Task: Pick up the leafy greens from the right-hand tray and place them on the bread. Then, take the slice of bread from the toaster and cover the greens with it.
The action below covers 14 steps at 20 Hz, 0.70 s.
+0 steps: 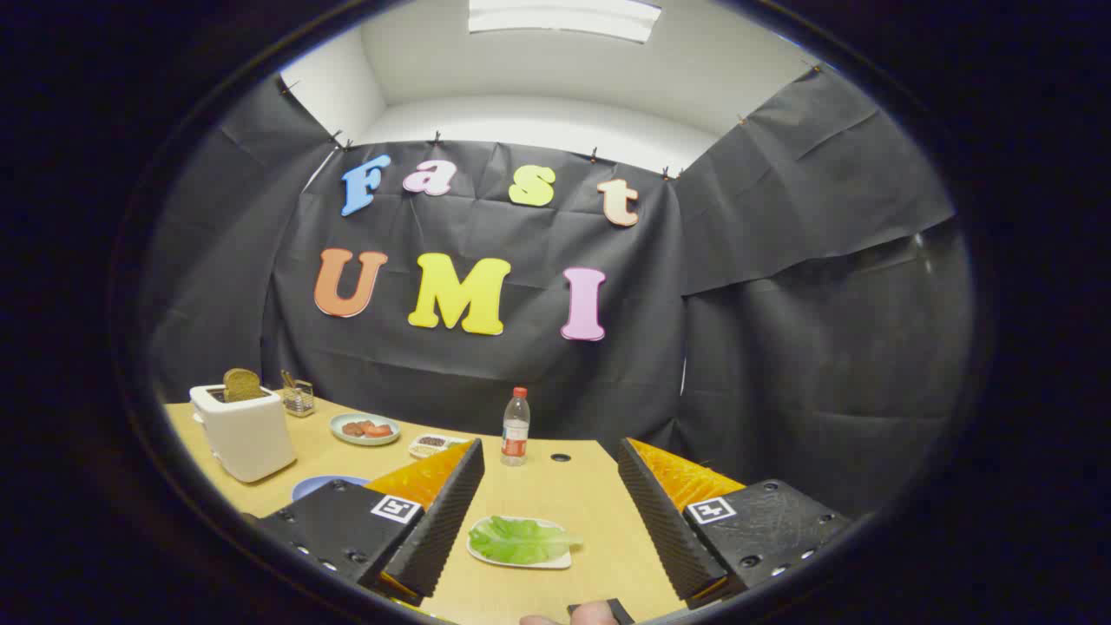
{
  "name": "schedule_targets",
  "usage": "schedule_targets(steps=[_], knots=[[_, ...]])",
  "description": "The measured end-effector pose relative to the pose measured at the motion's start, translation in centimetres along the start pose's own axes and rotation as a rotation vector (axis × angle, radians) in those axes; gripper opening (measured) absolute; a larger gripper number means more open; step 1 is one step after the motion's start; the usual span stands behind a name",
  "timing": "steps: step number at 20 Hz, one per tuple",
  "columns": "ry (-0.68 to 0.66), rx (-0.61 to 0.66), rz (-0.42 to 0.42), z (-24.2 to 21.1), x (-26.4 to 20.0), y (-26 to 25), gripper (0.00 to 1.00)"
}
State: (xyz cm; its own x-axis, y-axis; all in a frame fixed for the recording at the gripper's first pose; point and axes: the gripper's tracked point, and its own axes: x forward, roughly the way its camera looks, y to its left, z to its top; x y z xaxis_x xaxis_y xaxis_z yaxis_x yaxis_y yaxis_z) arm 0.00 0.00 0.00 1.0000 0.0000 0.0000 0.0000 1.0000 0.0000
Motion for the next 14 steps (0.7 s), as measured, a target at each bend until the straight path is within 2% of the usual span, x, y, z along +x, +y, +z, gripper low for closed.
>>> schedule_targets(steps=[9, 14], knots=[[0.002, -0.005, 0.017, -0.13, -0.23, 0.31, 0.95], [0.016, 0.013, -0.009, -0.44, 0.11, -0.3, 0.95]])
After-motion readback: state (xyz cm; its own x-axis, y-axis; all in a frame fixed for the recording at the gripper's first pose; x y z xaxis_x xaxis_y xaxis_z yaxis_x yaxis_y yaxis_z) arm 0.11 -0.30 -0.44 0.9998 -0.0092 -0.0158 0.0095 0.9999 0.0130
